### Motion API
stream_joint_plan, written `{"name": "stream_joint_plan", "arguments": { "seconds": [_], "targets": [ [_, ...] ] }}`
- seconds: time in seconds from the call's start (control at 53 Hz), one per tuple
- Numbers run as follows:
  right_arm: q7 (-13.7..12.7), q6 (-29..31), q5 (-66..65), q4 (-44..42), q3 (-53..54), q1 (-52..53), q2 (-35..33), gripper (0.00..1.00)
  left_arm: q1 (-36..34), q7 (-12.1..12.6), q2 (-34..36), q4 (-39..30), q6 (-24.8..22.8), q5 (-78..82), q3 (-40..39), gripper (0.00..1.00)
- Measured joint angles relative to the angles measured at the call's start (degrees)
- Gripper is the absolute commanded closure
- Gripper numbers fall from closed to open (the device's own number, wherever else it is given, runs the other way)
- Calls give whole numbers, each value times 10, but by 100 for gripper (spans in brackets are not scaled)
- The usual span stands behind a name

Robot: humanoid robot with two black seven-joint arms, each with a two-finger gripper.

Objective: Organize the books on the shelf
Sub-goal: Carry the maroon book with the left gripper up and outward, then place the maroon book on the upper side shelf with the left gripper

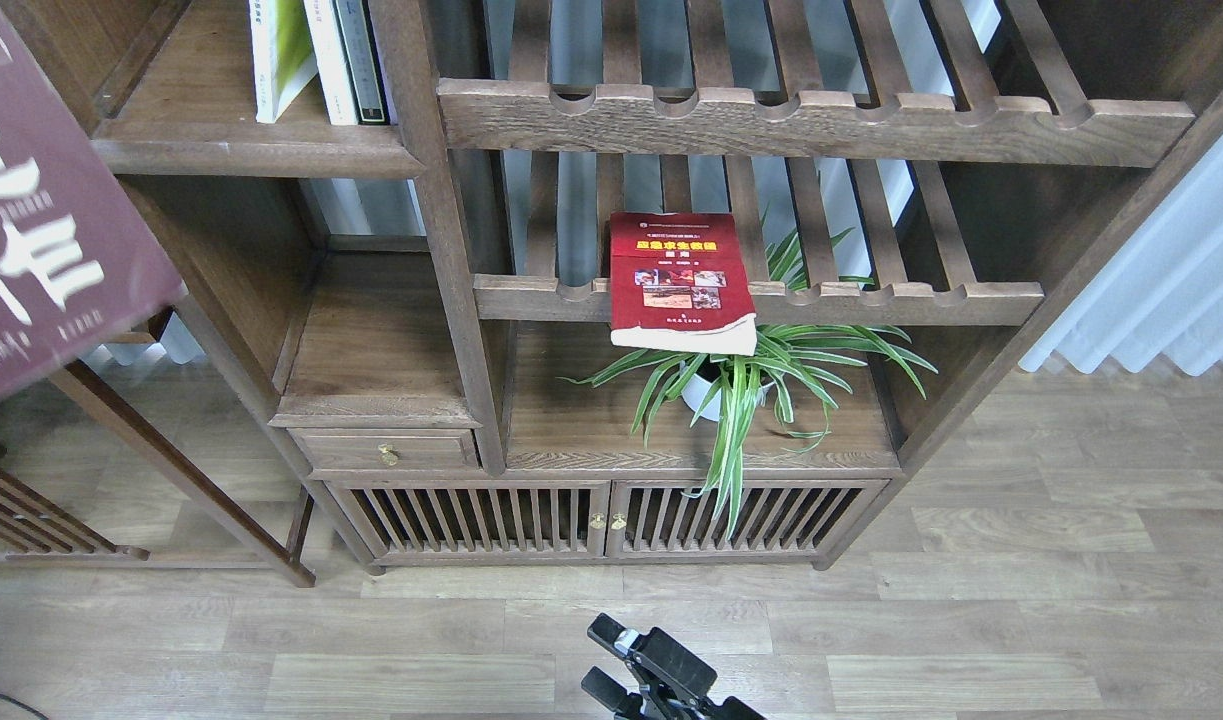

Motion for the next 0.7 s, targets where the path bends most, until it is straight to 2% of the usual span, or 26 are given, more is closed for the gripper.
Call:
{"name": "stream_joint_plan", "arguments": {
  "seconds": [0.132,0.264,0.415,0.698],
  "targets": [
    [0,0,0,0,-2,2,1,3,-62,2,25,2,0,-3,31,94],
    [0,0,0,-1,-1,9,0,3,-123,22,33,2,0,1,64,94],
    [0,0,0,-1,0,15,0,3,-157,47,35,2,0,13,73,94],
    [0,0,-5,-1,1,13,3,3,-194,53,43,3,0,68,76,95]
  ]
}}
